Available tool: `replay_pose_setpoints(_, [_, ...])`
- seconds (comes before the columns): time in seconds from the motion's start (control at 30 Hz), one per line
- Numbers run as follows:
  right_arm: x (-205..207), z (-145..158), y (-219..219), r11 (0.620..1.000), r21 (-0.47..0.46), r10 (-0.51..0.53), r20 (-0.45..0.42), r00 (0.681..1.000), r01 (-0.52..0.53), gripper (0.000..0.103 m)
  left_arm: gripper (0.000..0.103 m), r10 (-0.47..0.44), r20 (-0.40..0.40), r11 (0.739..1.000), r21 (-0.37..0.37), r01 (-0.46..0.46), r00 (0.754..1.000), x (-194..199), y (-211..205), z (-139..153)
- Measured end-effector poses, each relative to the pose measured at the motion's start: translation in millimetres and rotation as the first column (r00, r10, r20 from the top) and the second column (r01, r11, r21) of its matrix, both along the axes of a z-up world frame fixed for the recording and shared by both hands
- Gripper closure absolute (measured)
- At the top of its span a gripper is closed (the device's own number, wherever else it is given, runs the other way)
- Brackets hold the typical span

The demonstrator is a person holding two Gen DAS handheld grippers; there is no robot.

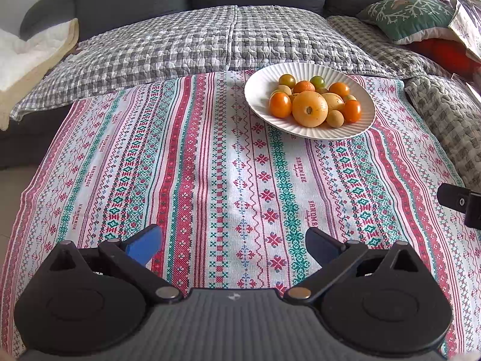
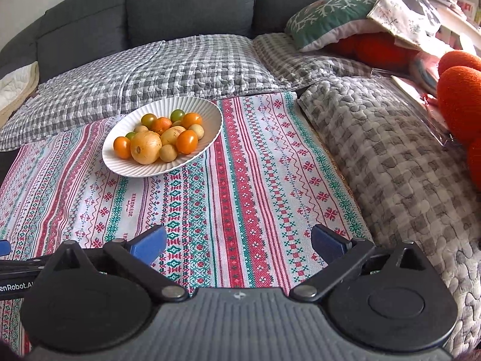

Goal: Organize fruits

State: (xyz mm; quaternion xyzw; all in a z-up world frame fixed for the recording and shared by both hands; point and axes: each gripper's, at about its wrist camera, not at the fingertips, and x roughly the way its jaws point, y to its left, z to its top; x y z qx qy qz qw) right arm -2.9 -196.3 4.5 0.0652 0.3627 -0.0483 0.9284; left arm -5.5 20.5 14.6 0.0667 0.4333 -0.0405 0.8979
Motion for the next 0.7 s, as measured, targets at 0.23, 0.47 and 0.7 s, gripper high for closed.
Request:
replay_pose_setpoints(0.23, [2.0,-6.4,6.4,1.000,-0.029,-0.006,-0.024,1.000,0.006,0.001,0.006,0.006,-0.012,1.000,-0.016,-0.006,1.000,0.2,-4.1,-1.7])
replay_pose_setpoints(0.47, [4.0,-7.5,12.0,0.998,-0.054,0.011,-0.028,1.000,-0.012,0.001,0.006,0.004,-0.021,1.000,-0.028,-0.004,1.000,-0.9,-6.5,-3.1])
replay_pose_setpoints(0.7, [4.3,-7.9,14.7,0.998,-0.059,0.020,-0.030,0.999,-0.022,0.001,0.006,0.002,-0.017,0.999,-0.033,-0.003,1.000,-3.5,-7.8,-2.3])
